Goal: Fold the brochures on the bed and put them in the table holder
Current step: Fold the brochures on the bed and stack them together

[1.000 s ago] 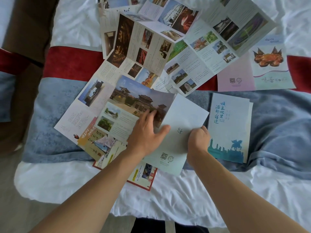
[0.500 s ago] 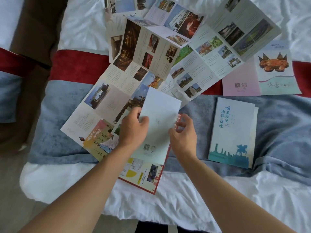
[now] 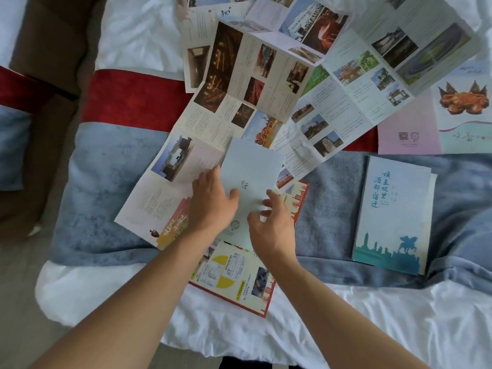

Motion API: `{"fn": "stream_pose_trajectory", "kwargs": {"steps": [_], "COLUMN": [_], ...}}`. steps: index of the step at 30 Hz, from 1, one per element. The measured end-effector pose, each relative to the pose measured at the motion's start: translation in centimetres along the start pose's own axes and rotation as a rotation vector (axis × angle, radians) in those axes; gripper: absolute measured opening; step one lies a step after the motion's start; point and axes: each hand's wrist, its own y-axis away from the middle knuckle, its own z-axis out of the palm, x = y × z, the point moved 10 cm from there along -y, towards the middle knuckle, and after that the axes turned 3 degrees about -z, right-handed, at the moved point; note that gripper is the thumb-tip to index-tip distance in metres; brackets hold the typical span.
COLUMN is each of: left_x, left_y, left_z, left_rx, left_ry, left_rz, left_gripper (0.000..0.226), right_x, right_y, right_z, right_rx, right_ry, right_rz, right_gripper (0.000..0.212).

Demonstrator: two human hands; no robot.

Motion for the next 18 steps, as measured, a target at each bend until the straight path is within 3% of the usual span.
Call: {"fn": "stream_pose_trajectory", "kwargs": {"steps": [5,8,13,18], "left_x": [0.8,2.0,7.3,10.9], "left_y": [0.4,0.7,2.8,4.4], "left_z": [-1.6,-3.2,-2.3,1.6], "left_rx": [0.03,0.03,-0.18,-0.37], "left_ry": [0.141,0.394,0.556,0.676], "left_rz": [-0.049,0.005,0.166,0.157], "left_gripper": [0.046,0.026,0.026,0.031], "right_x": [-0.5,-0.7,-0.8,0.6], "right_y": [-0.2,-0.1,0.0,-0.4], "right_z": [0.0,-0.8,-4.2,-8.3], "right_rx": [-0.013,0.011,0.132,0.232], "right_ry": [-0.006,-0.032,-0.032,-0.05], "right_rz": [0.021,0.075,0.114,0.099], "right_gripper": [0.068,0.076,0.082,0.061]}}
